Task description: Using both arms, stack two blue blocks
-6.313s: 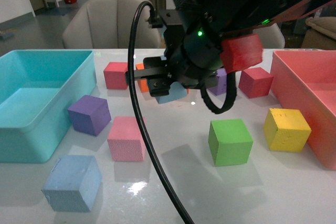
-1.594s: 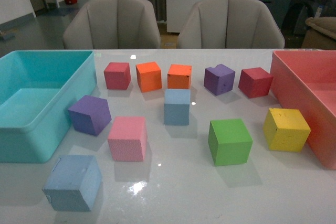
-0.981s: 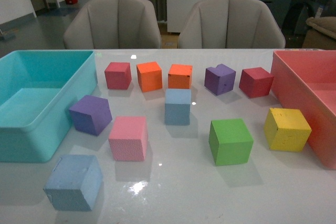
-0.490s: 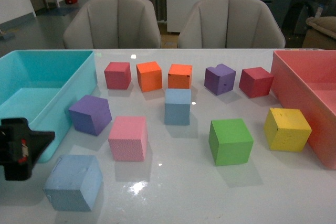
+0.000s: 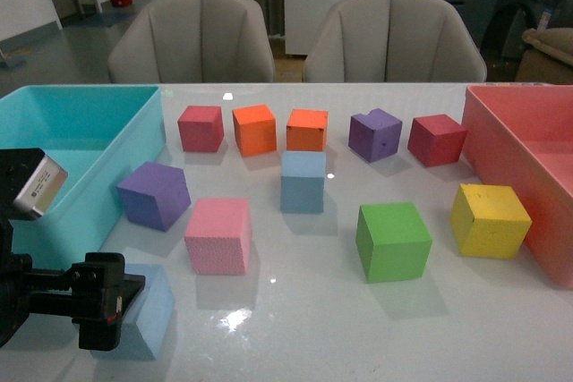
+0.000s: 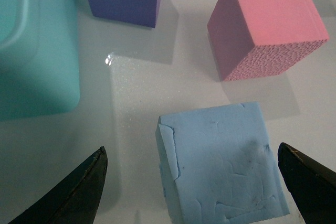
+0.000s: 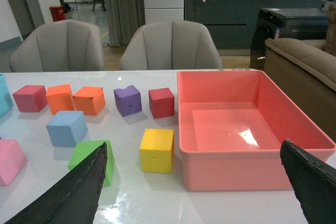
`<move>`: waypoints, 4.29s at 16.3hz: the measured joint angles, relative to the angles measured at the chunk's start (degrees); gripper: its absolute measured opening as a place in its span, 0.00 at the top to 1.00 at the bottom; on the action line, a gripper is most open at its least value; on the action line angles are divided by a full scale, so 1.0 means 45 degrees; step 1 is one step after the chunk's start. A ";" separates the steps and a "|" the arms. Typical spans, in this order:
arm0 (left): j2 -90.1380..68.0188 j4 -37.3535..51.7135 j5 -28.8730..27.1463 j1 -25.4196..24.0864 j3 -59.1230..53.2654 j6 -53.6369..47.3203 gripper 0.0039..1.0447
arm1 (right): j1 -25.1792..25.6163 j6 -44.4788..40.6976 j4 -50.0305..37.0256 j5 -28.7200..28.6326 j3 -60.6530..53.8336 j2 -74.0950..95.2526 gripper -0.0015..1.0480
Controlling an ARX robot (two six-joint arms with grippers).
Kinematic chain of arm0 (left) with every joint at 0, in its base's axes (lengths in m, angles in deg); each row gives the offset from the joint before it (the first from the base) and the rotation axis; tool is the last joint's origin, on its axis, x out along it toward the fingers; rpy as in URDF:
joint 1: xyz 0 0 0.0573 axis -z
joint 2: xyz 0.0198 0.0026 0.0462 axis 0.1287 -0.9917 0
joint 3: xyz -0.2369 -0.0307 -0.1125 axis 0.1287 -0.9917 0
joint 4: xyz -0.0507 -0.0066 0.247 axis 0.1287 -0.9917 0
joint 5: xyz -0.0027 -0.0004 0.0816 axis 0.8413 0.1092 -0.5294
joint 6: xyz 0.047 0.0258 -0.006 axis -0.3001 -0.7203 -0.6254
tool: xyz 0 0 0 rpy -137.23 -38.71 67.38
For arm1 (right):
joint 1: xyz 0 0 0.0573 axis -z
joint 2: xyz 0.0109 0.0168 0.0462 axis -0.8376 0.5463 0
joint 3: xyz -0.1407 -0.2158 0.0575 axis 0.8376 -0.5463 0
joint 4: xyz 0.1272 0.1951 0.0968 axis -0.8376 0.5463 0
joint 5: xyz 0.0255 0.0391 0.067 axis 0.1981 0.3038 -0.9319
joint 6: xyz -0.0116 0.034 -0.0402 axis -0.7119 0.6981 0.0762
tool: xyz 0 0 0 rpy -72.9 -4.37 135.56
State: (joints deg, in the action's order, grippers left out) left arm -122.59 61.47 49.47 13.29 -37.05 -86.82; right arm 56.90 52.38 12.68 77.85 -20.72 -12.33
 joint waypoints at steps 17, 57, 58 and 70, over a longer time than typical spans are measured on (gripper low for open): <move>-0.2429 0.0622 -0.0665 0.1326 0.0821 0.0447 0.14 | 0.0000 0.0000 0.0000 0.0000 0.0005 0.0000 0.06; -0.8218 -0.7378 -0.3390 0.4396 1.5747 0.1540 0.06 | 0.0000 0.0000 0.0000 0.0000 0.0005 0.0000 0.06; -0.7922 -0.7082 -0.3463 0.4396 1.5387 0.1428 0.06 | 0.0000 0.0000 0.0000 0.0000 0.0005 0.0000 0.06; 0.1486 0.3089 -0.8024 0.5649 0.4707 -0.0816 0.37 | 0.0000 0.0000 0.0005 0.0010 0.0000 0.0000 0.06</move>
State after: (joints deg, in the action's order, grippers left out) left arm -115.91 75.37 13.36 38.70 -15.87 -90.49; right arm 56.90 52.38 12.70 77.90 -20.72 -12.33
